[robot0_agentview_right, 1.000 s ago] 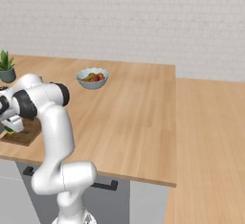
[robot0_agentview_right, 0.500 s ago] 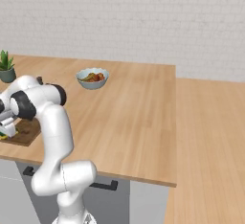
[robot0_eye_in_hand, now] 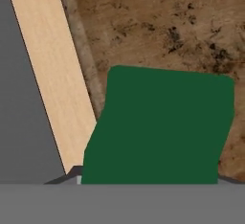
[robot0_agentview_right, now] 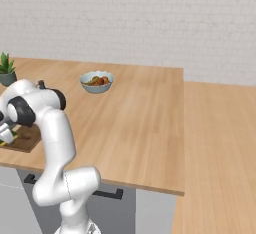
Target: Pick up the sponge from the counter and clean the cutting board by briefly scrubbing or pressing down on the cutting board. Once finished, release the sponge.
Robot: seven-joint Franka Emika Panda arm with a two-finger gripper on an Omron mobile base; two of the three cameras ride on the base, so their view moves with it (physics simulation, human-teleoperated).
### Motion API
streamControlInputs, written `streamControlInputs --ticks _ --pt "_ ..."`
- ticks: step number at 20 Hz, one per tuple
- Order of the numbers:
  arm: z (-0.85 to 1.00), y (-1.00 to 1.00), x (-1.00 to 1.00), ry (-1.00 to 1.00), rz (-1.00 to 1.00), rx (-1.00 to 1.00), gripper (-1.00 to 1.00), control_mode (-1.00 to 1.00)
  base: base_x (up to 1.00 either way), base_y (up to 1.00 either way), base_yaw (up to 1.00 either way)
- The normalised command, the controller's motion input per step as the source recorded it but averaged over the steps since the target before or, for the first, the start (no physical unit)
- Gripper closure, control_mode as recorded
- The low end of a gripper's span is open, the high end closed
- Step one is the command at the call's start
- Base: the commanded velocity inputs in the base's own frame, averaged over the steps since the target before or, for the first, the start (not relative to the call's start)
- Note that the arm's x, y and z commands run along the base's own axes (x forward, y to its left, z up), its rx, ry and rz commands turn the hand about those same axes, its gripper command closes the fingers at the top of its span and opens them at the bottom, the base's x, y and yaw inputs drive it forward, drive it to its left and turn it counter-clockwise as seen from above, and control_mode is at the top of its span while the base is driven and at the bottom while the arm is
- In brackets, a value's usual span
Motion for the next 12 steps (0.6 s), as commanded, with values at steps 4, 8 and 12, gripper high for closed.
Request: streamControlInputs --ticks 4,8,12 --pt "-0.05 -0.46 0.35 -0.12 0.00 0.03 1.00 -1.00 0.00 0.00 0.00" --pt "0.00 -0.61 0.52 0.00 0.00 0.09 1.00 -1.00 0.00 0.00 0.00" --pt "-0.05 -0.20 0.62 0.00 0.00 0.01 1.00 -1.00 0.00 0.00 0.00"
